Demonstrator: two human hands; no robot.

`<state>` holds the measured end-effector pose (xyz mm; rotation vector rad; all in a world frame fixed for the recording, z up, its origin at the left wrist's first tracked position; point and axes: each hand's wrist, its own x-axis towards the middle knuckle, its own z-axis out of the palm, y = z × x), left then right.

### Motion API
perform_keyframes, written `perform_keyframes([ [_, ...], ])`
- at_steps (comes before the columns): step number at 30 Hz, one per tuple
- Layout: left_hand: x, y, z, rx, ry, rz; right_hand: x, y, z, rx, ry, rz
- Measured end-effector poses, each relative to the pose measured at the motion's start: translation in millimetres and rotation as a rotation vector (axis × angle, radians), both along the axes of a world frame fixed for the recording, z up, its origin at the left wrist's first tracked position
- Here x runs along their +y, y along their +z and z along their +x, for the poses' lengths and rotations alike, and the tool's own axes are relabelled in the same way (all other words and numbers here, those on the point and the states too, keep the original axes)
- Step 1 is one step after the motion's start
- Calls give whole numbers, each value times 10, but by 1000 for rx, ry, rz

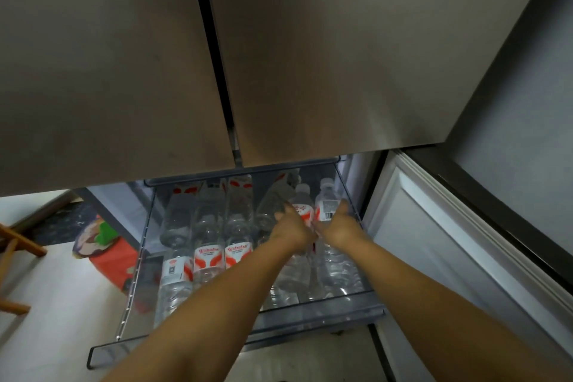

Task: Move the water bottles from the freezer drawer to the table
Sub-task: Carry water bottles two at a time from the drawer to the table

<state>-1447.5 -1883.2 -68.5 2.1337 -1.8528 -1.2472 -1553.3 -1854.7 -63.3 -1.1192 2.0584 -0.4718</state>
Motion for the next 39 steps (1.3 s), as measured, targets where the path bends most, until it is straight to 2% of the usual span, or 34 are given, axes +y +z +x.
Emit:
perform_keyframes([
  [2, 29, -17, 117, 125, 46, -12, 28, 16, -27, -48, 3, -8],
  [4, 28, 8, 254, 367, 83, 13, 70, 68, -71, -150, -23, -34],
  [6, 60, 56, 416, 588, 120, 49, 98, 95, -148, -353, -79, -76],
  [8, 115, 133, 561, 707, 159, 110, 154, 165, -186, -559, -95, -71],
  [13, 316, 516, 645, 1045, 290, 464, 407, 468, -238, -1036, -111, 16],
  [15, 413, 580, 623, 1143, 328, 533, 504, 607, -250, -1165, -116, 23],
  [19, 616, 682, 630, 1211, 325, 571, 695, 781, -231, -1253, -120, 67],
  [24, 880, 822, 530, 1137, 159, 498, 1064, 843, -271, -1182, -140, -94],
  [29, 1104, 805, 318, 1107, 19, 307, 1432, 822, -338, -986, -215, -365],
  [32, 1206, 828, 189, 1038, -92, 130, 1650, 865, -372, -783, -257, -525],
  [36, 1256, 826, 64, 905, -125, -29, 1897, 908, -396, -446, -293, -588],
  [39, 1317, 784, 126, 873, -166, -49, 2129, 905, -276, -371, -403, -648],
])
